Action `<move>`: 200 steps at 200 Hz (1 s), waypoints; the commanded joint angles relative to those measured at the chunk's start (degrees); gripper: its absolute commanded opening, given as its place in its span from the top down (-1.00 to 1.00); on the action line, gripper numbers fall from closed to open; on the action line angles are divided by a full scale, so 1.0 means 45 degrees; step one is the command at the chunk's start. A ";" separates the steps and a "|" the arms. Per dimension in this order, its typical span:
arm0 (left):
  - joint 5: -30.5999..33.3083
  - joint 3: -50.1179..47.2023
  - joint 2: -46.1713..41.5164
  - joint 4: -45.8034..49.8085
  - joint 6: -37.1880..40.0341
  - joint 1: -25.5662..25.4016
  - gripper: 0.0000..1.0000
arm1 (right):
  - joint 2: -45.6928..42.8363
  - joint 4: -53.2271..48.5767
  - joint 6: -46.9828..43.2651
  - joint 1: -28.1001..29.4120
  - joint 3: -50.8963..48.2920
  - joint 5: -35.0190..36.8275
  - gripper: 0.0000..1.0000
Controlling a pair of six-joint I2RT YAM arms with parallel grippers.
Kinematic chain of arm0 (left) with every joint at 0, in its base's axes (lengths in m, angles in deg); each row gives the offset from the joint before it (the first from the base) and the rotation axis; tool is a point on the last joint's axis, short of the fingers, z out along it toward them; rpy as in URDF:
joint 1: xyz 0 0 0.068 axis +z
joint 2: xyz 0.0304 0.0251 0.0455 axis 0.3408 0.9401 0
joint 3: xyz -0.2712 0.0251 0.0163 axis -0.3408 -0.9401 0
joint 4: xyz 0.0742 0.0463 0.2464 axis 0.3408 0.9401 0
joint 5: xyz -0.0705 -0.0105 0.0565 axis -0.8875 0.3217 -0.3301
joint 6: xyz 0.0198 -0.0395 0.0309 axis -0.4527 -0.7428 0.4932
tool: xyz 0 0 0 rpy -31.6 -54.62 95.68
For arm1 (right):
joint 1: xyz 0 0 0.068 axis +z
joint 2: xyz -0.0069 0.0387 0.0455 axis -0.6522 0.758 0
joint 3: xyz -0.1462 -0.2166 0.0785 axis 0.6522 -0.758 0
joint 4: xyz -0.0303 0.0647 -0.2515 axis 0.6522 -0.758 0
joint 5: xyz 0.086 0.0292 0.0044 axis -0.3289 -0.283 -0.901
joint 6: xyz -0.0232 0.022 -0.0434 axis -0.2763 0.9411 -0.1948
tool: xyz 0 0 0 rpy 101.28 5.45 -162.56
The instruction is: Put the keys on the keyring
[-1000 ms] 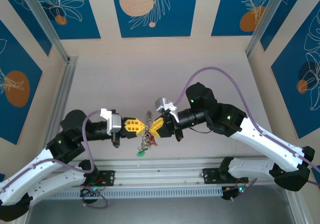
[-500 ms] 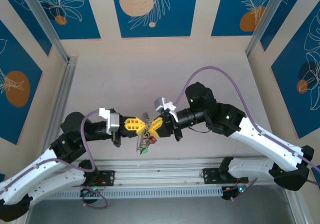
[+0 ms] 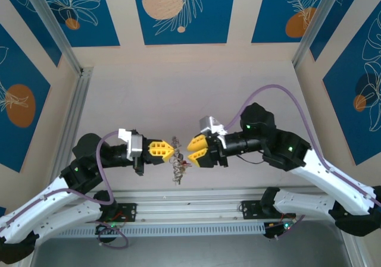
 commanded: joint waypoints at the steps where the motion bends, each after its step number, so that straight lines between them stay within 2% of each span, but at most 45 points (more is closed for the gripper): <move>1: -0.0545 0.0265 -0.0147 -0.0734 -0.0142 -0.0051 1.00 | -0.0270 0.0267 -0.0328 0.0030 -0.0134 0.0500 0.36; 56: -0.0880 0.0262 0.0001 -0.0713 -0.0240 -0.0049 1.00 | 0.0547 0.1148 -0.0143 0.0153 -0.0148 -0.0270 0.38; 140: -0.0757 0.0226 0.0054 -0.0704 -0.0183 -0.0048 1.00 | 0.1044 0.1587 -0.0048 0.0398 -0.0080 -0.0097 0.41; 153: -0.0766 0.0207 0.0087 -0.0757 -0.0201 -0.0052 1.00 | 0.1091 0.1587 -0.0121 0.0534 -0.0048 0.0145 0.40; 172: -0.0770 0.0202 0.0111 -0.0802 -0.0234 -0.0062 1.00 | 0.1179 0.1453 -0.0231 0.0687 0.0000 0.0686 0.26; 200: -0.0779 0.0246 0.0089 -0.0704 -0.0207 -0.0040 1.00 | 0.1076 0.1442 -0.0314 0.0757 -0.0053 0.1408 0.23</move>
